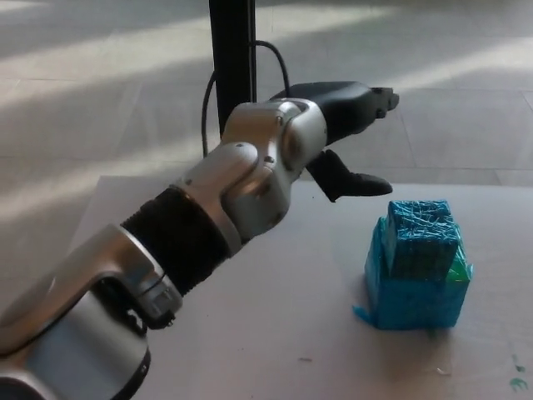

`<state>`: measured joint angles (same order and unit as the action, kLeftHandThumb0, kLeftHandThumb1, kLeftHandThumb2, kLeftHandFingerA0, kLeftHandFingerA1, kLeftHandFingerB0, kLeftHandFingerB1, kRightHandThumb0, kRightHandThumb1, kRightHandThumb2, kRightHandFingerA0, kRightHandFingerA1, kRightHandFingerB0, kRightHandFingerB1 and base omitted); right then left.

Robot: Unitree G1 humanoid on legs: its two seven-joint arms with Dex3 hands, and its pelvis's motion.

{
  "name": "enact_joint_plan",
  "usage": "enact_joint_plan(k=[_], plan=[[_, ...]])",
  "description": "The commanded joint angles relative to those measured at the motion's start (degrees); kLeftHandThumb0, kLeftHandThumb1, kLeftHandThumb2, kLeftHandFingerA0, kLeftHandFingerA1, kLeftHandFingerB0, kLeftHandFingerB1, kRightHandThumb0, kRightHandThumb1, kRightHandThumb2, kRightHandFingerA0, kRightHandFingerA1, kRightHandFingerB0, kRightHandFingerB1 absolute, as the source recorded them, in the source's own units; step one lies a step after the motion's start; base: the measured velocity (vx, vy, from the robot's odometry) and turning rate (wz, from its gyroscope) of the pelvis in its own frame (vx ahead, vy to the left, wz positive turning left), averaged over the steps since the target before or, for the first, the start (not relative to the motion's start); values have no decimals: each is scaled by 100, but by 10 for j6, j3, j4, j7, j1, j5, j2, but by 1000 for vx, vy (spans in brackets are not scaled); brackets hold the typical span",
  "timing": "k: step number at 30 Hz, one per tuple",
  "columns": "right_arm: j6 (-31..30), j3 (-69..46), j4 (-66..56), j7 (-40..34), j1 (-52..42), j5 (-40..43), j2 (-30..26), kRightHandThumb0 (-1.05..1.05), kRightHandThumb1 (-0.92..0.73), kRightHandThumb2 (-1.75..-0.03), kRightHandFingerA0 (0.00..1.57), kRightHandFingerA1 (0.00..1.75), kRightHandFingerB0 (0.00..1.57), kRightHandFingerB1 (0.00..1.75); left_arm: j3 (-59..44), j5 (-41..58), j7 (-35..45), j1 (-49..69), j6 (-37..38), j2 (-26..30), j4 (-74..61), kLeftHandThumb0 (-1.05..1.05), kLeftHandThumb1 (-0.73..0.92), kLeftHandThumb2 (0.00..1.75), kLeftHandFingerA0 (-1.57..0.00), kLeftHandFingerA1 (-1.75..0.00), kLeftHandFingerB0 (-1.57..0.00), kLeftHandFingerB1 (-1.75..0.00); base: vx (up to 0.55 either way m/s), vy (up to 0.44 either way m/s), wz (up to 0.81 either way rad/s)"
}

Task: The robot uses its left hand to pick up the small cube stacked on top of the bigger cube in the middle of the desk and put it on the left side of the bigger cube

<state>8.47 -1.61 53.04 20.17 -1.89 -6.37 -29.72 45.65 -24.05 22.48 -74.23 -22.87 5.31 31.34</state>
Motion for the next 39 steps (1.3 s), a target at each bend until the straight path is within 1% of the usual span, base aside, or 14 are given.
enact_joint_plan(k=[1,5,6,10,11,12,13,14,20,22,23,25,38,39], plan=[[-13,-7,-6,11,-6,7,-14,-94,-76,-61,26,94,28,76,37,-73,25,-48,55,-24,32,-95,52,101,0,0,-11,-6,0,0,0],[-7,-6,-8,19,-7,6,-17,-95,-76,-62,25,92,28,75,52,-90,28,-83,61,-63,72,-105,67,68,0,-18,0,-31,0,0,0],[0,-1,3,21,3,0,-19,-94,-56,-109,26,78,37,75,52,-92,35,-94,58,-74,80,-96,52,103,0,0,-15,0,0,0,0],[18,17,18,-19,10,-25,-18,-98,-76,-62,29,91,27,72,36,-87,37,-95,59,-103,89,-96,52,104,0,-5,-16,0,0,0,0],[20,18,23,-16,12,-24,-18,-95,-56,-111,34,80,23,66,29,-82,35,-91,57,-112,89,-96,51,104,0,-8,-13,-3,0,0,0],[18,17,19,-14,10,-22,-17,-101,-73,-63,32,92,24,72,20,-73,42,-89,54,-121,94,-94,48,103,0,-9,-10,0,0,0,0],[18,16,14,-7,9,-19,-19,-96,-56,-113,41,85,26,70,16,-69,48,-83,52,-134,100,-95,50,105,0,-10,-14,0,0,0,0],[5,10,5,4,8,-9,-17,-99,-75,-61,31,97,27,79,17,-72,54,-77,50,-138,100,-104,49,97,0,-8,-12,-5,0,0,0],[-40,0,-46,18,-3,4,-13,-98,-75,-63,34,97,30,78,1,-62,106,-61,36,-144,127,-105,66,68,0,0,0,-6,0,0,0],[-40,1,-45,19,0,3,-11,-97,-57,-113,43,87,36,75,-12,-55,121,-54,22,-148,137,-105,66,65,0,0,0,0,0,0,0],[-40,3,-47,17,-1,0,-12,-99,-76,-62,37,99,34,79,-21,-50,132,-52,11,-151,142,-105,66,65,0,0,0,0,0,0,0],[-51,3,-61,11,-6,-1,-9,-93,-56,-113,40,84,34,72,-30,-46,156,-46,-8,-153,153,-105,66,66,0,0,0,0,0,0,0],[-82,-1,-77,14,8,2,-8,-97,-73,-61,36,100,33,78,4,-87,210,-34,-6,-123,176,-105,54,107,0,-16,0,0,0,0,0],[-104,-10,-89,9,8,11,-2,-93,-51,-108,39,86,40,76,-6,-80,211,-25,-20,-127,167,-105,56,104,0,-17,0,-4,0,0,0]])
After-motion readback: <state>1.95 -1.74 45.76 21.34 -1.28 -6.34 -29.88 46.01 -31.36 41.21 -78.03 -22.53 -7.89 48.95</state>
